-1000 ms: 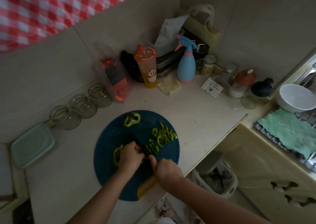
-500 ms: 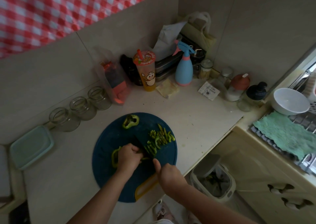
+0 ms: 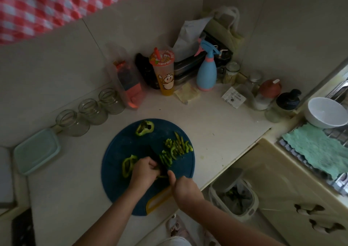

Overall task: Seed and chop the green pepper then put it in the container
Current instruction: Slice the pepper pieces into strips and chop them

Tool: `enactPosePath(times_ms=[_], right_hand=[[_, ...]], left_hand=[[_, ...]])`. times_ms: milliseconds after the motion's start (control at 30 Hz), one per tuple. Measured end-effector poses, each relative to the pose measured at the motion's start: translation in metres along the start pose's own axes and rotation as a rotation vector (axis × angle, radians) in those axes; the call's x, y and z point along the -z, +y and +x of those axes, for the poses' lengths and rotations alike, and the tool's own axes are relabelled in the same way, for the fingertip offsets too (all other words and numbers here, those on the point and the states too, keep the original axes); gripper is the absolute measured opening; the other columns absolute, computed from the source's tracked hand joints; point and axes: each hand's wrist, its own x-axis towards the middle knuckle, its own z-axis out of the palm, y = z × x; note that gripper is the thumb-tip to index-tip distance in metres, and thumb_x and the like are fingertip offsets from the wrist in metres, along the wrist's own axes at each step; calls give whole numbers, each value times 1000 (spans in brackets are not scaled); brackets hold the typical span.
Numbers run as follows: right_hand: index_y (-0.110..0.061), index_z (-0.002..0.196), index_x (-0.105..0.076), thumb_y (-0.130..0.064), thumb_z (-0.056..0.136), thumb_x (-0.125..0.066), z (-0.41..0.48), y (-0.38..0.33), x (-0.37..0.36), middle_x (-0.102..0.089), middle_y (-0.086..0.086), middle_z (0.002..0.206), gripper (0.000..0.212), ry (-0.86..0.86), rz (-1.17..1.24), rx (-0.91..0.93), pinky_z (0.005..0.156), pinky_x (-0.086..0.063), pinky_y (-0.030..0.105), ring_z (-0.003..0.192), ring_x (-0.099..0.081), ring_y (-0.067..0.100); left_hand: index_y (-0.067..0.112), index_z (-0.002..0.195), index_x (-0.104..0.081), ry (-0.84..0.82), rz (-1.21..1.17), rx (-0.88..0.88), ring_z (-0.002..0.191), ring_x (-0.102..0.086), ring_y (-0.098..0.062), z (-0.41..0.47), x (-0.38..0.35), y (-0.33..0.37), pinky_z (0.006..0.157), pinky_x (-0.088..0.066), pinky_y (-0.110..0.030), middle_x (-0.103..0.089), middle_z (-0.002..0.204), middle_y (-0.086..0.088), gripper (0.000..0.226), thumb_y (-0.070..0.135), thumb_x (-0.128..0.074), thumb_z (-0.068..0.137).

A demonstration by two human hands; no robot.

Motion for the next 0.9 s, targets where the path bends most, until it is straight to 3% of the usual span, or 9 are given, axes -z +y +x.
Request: enactPosePath(times_ms=[67,133,167,233,300,367,433,767,900], right_hand=[[-1,93,-49,-70,75,5,2,3,1,-36,0,64,90,-13,-3,19,72,-38,31,70,-52,23],[-19,97,-55,-52,99,-13,4,8,5,-39,2,66,53,-26,-16,46,71,-38,33,85,-59,29],[-23,94,-55,-45,102,-19,6,10,8,-40,2,67,43,-25,-4,53,70,-38,33,80,-58,27],[-15,100,-57,-43,102,-21,8,11,13,-38,-1,63,46,-28,22,51,66,-33,28,57,-45,13],[-11,82,-54,-44,101,-23,7,12,17,-37,-1,59,50,-8,62,66,64,-32,27,50,-37,7],[-15,60,-38,-46,101,-26,2,8,21,-37,1,56,53,14,92,96,61,-34,30,50,-40,12],[-20,57,-31,-45,101,-26,-4,5,22,-37,1,55,51,-2,71,135,62,-37,33,52,-40,16],[-17,55,-34,-54,97,-27,-4,15,2,-39,-1,55,57,3,73,125,65,-35,29,50,-39,8],[-19,59,-38,-59,95,-25,-3,19,-1,-43,-2,59,56,14,53,129,68,-39,32,61,-46,18]], left_hand=[[17,76,-54,39,-64,23,67,-61,-11,0,3,-2,61,-55,-27,-60,73,2,20,9,-72,79],[16,81,-56,109,-87,28,70,-63,-16,2,7,-3,64,-57,-34,-60,75,3,16,13,-71,80],[15,84,-57,131,-79,19,70,-63,-17,3,8,-3,62,-56,-32,-59,75,5,14,15,-71,81],[13,89,-58,148,-95,16,67,-62,-15,5,8,-3,50,-49,-20,-59,77,4,14,16,-70,82],[10,90,-59,160,-127,24,63,-62,-12,7,7,-3,45,-45,-15,-61,79,0,16,14,-71,81],[8,91,-61,181,-135,37,64,-63,-13,8,6,-3,49,-48,-19,-64,80,-3,18,13,-74,79],[6,91,-65,204,-123,41,67,-65,-18,9,5,-4,57,-52,-26,-67,80,-6,19,14,-75,77],[4,86,-65,230,-139,80,71,-66,-23,11,3,-4,67,-57,-37,-65,75,-8,13,4,-74,75],[3,84,-65,224,-185,95,73,-67,-26,13,3,-7,71,-58,-42,-66,76,-9,11,0,-72,75]])
